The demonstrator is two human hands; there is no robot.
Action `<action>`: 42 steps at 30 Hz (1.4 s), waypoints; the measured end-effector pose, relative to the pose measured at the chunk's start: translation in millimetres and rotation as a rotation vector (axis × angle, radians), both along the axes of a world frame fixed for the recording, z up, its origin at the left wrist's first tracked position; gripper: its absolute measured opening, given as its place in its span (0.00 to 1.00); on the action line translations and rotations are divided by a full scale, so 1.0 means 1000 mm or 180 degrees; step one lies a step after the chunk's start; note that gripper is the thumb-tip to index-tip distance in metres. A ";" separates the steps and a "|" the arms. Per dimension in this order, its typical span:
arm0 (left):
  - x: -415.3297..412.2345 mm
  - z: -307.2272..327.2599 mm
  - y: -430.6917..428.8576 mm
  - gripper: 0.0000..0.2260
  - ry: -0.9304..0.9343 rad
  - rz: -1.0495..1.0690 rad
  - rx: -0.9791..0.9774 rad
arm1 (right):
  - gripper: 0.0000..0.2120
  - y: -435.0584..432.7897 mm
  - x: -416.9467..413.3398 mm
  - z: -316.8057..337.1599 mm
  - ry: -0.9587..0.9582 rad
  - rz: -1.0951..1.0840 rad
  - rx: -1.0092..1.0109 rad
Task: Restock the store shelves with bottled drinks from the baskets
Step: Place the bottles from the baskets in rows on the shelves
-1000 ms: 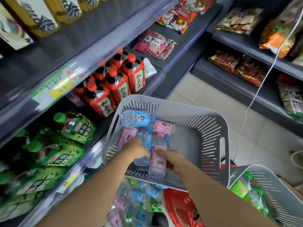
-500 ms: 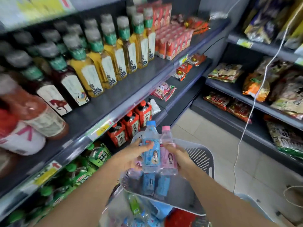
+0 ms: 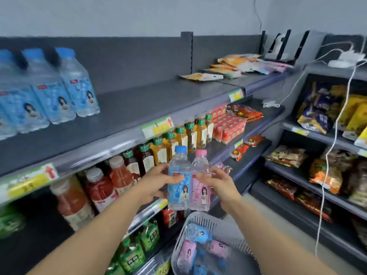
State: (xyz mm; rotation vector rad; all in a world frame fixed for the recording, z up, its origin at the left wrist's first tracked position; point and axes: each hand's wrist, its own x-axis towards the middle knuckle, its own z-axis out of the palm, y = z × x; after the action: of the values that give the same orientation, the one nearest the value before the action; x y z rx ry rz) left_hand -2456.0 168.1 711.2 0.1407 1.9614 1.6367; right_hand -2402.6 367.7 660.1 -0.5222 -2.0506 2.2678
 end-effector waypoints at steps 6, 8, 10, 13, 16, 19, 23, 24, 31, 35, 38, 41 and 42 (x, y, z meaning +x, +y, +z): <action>0.010 0.074 -0.039 0.23 0.0487 0.0124 0.0247 | 0.38 -0.032 -0.007 0.084 0.0488 0.0210 0.0186; 0.015 0.096 -0.053 0.24 0.0674 0.0134 0.0250 | 0.29 -0.043 -0.008 0.112 0.0682 0.0304 0.0254; 0.020 0.118 -0.068 0.25 0.0887 0.0190 0.0240 | 0.19 -0.055 -0.008 0.136 0.0885 0.0408 0.0307; 0.026 0.148 -0.090 0.28 0.1250 0.0381 0.0107 | 0.18 -0.076 -0.009 0.165 0.1131 0.0511 0.0312; 0.029 0.171 -0.109 0.29 0.1516 0.0493 -0.0085 | 0.15 -0.097 -0.011 0.186 0.1263 0.0643 0.0268; 0.032 0.188 -0.126 0.28 0.1652 0.0655 -0.0076 | 0.13 -0.116 -0.013 0.204 0.1387 0.0752 0.0276; 0.028 0.200 -0.145 0.31 0.1822 0.0950 -0.0077 | 0.13 -0.137 -0.021 0.219 0.1540 0.0817 0.0330; 0.026 0.202 -0.149 0.31 0.1846 0.1038 -0.0074 | 0.14 -0.141 -0.024 0.222 0.1572 0.0820 0.0355; -0.009 0.201 -0.162 0.35 0.1995 0.1533 -0.0127 | 0.15 -0.157 -0.036 0.233 0.1592 0.0938 0.0324; -0.031 0.194 -0.159 0.36 0.2190 0.1770 -0.0389 | 0.16 -0.161 -0.043 0.236 0.1560 0.1002 0.0312; -0.047 0.186 -0.156 0.36 0.2276 0.1923 -0.0580 | 0.16 -0.162 -0.049 0.236 0.1529 0.1018 0.0278; -0.057 0.181 -0.151 0.36 0.2288 0.1995 -0.0686 | 0.16 -0.160 -0.054 0.236 0.1518 0.1060 0.0248; -0.061 0.179 -0.150 0.35 0.2291 0.2002 -0.0701 | 0.16 -0.159 -0.056 0.236 0.1512 0.1077 0.0237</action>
State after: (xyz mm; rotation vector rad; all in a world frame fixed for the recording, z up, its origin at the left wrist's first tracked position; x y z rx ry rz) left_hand -2516.8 18.0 890.4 0.0217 2.9474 1.8926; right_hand -2458.5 208.8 896.2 0.3664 -2.0694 2.1761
